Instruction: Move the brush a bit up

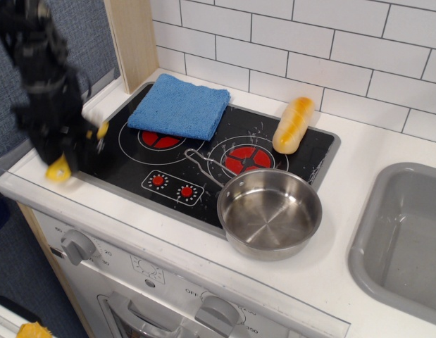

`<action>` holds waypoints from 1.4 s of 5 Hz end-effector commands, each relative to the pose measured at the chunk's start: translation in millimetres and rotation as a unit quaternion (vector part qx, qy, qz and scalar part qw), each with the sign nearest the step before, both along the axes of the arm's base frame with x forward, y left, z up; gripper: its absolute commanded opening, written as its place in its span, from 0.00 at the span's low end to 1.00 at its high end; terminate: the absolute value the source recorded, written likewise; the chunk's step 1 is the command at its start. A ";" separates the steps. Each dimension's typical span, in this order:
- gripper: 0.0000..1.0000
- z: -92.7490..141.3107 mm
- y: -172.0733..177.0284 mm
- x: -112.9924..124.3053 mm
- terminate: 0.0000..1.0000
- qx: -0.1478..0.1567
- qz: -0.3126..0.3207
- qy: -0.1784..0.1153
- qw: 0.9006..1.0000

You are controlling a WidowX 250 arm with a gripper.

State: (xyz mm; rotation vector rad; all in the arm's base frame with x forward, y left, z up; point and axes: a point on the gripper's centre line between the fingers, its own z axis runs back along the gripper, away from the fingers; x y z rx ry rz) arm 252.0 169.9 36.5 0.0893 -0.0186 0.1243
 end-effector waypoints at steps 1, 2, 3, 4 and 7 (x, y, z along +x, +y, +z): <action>0.00 37.0 -48.7 33.4 0.00 0.005 -0.051 -0.040 0.998; 0.00 28.0 -67.3 34.4 0.00 0.002 -0.062 -0.029 0.998; 0.00 15.0 -77.1 32.3 0.00 -0.003 -0.063 -0.013 0.998; 0.00 1.6 -87.6 34.9 0.00 -0.009 -0.074 0.003 0.997; 1.00 20.4 -92.8 30.1 0.00 -0.001 -0.087 -0.026 0.996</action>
